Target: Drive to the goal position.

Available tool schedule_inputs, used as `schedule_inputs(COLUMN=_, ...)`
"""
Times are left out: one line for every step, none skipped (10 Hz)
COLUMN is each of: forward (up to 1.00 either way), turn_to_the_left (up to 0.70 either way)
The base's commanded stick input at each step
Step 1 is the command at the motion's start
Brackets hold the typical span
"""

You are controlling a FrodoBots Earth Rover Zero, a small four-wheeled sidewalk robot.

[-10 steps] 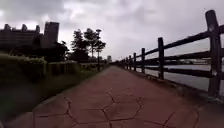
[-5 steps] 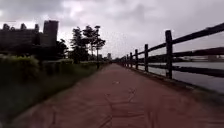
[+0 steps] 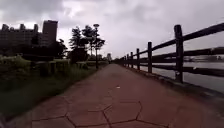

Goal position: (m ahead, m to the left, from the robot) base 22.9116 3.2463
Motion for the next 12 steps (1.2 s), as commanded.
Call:
schedule_inputs(forward=1.00, turn_to_the_left=0.00)
schedule_inputs(forward=1.00, turn_to_the_left=0.00)
schedule_inputs(forward=1.00, turn_to_the_left=0.00)
schedule_inputs(forward=1.00, turn_to_the_left=0.00)
schedule_inputs(forward=1.00, turn_to_the_left=0.00)
schedule_inputs(forward=1.00, turn_to_the_left=0.00)
schedule_inputs(forward=1.00, turn_to_the_left=0.00)
schedule_inputs(forward=1.00, turn_to_the_left=0.00)
schedule_inputs(forward=1.00, turn_to_the_left=0.00)
schedule_inputs(forward=1.00, turn_to_the_left=0.06)
schedule_inputs(forward=1.00, turn_to_the_left=0.22)
schedule_inputs(forward=1.00, turn_to_the_left=0.25)
